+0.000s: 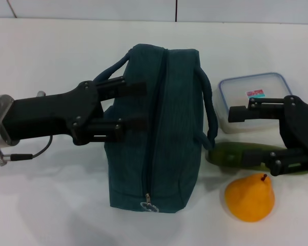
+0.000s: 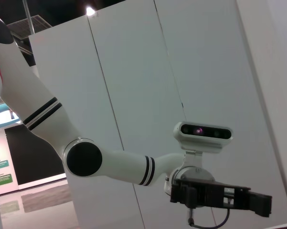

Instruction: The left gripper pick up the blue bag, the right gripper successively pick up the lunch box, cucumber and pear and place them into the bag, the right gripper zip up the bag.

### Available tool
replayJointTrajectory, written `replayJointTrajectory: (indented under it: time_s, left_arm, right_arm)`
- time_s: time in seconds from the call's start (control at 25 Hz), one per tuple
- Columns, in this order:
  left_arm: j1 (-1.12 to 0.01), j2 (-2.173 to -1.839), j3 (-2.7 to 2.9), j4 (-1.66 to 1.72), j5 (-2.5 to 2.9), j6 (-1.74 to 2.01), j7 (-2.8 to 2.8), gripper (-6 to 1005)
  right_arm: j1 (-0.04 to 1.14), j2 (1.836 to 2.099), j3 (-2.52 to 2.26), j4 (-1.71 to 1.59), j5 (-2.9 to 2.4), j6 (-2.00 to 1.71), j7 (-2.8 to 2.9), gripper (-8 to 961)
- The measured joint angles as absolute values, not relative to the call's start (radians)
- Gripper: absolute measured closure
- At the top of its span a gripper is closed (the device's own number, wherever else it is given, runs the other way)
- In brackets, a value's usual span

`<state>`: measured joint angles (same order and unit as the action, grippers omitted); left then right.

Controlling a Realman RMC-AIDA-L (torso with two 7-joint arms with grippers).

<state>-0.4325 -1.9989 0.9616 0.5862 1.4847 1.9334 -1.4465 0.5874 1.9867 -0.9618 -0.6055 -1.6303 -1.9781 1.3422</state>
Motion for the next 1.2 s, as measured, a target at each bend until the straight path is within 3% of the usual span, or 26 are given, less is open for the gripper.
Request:
replayJointTrajectory:
  time_s: [0.72,1.2]
  left_arm:
    - [-0.433,-1.999,0.912,0.594,1.429,1.926,-1.488,123]
    - [-0.393,-2.002,0.815,1.035,1.723,1.711,-2.176,145]
  right_arm:
    - [0.585,1.988,-0.971,-0.606,-1.641,-1.953,1.342,192]
    - [0.552,1.979,-0.962,-0.606,-1.657,-1.920,1.340,192]
